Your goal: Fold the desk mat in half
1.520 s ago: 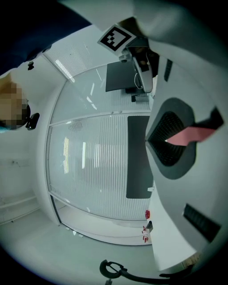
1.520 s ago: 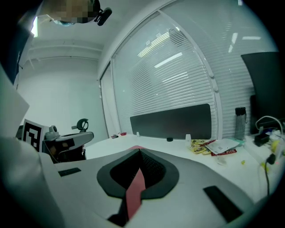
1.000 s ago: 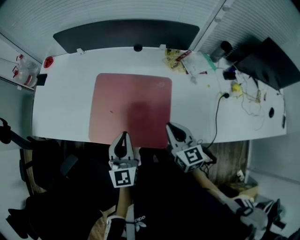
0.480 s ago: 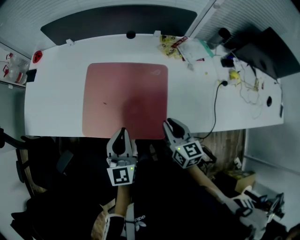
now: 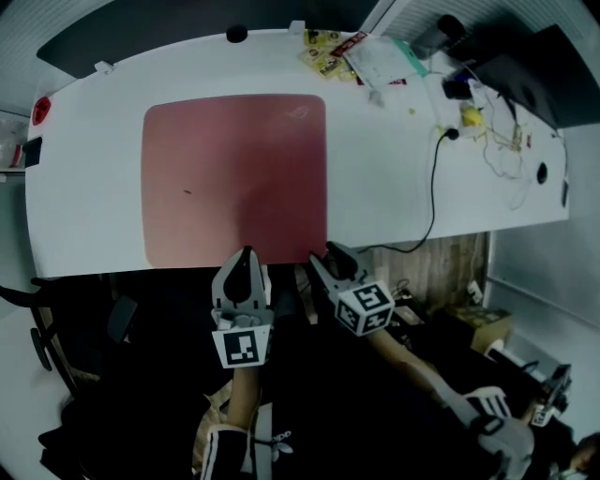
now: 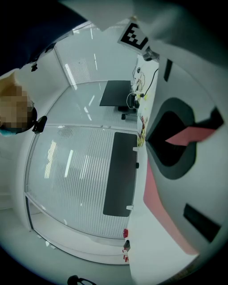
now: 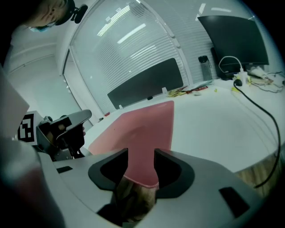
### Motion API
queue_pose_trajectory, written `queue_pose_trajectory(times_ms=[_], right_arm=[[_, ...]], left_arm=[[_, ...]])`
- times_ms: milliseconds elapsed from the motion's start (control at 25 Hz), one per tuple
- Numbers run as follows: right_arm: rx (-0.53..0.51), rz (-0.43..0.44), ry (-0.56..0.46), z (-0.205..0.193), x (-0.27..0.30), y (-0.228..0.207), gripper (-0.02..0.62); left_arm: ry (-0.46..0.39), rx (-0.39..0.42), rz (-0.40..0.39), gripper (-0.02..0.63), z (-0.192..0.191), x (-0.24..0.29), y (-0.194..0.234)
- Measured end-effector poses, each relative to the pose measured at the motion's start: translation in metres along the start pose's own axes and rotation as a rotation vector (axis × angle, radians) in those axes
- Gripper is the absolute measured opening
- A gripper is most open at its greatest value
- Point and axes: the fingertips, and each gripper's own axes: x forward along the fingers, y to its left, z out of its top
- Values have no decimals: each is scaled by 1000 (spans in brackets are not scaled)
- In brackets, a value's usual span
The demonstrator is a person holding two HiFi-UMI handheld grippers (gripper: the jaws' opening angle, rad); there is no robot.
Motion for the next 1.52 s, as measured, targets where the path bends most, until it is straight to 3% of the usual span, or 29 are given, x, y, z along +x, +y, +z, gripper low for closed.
queue_pose_trajectory(times_ms=[360, 520, 840, 1000, 1120, 1520], right_arm=[[169, -88, 100, -55, 0, -24, 171], [266, -78, 115, -65, 7, -28, 170], [354, -36, 121, -66, 18, -23, 170], [371, -28, 122, -65, 16, -24, 163], [357, -35, 118, -62, 13, -25, 104], [294, -34, 104, -50, 9, -19, 18]], left_arm=[[51, -12, -41, 2, -25, 4, -10], [64, -7, -47, 2, -30, 3, -11], [80, -8, -34, 2, -35, 0, -7], [79, -15, -30, 2, -35, 1, -4], [75, -18, -26, 2, -34, 3, -2], [67, -23, -29, 2, -31, 8, -4]])
